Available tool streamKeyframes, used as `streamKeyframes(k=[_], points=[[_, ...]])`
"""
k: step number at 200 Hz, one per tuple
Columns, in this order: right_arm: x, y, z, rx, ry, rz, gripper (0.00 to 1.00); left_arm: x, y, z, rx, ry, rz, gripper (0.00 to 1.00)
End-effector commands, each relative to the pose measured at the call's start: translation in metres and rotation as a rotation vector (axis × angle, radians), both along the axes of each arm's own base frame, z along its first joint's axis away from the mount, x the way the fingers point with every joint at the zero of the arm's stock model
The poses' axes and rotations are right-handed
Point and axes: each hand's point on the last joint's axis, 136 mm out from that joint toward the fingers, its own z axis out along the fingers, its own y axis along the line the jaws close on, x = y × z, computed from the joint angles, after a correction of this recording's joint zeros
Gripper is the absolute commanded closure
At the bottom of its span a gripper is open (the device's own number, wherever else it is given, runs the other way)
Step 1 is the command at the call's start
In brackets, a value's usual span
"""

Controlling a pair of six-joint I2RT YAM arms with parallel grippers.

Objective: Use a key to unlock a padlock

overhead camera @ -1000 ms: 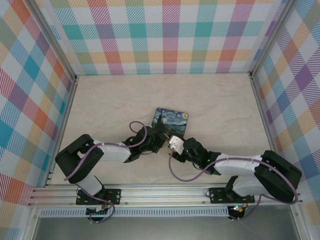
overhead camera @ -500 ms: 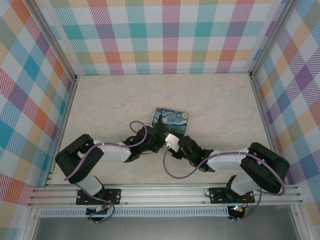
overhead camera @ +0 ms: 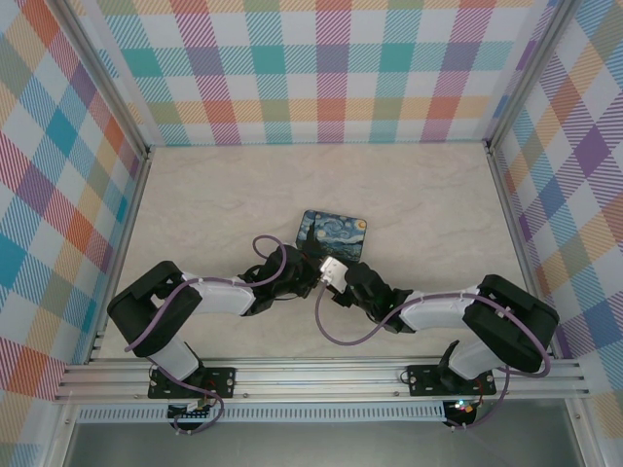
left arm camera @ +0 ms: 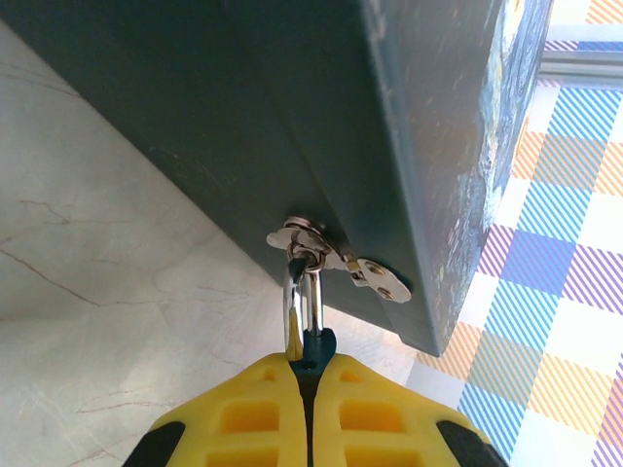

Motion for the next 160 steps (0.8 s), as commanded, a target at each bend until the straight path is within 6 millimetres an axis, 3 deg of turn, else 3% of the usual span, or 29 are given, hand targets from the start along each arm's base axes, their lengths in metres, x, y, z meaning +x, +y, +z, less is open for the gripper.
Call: streamKeyframes(k=[1,34,88,136,160], points=[[0.007,0.013,0.019,0.059,-0.035,0.004,0.71,0.004,-0.016,0.023,-0.075,-0.039,-0.020,1.00],[0.006,0.015,0.015,0.058,-0.004,0.005,0.87,0.004,-0.017,0.024,-0.080,-0.041,-0.022,1.00],[0.005,0.001,0.003,0.058,0.044,-0.049,1.00,0.004,-0.015,0.031,-0.076,-0.069,-0.024,1.00],[0.003,-0.012,-0.013,0.080,0.135,-0.105,1.00,0.003,0.011,0.044,0.003,-0.120,0.004,0.64],[0.001,-0.018,-0.020,0.114,0.182,-0.121,1.00,0.002,0.033,0.056,0.069,-0.154,0.032,0.57]])
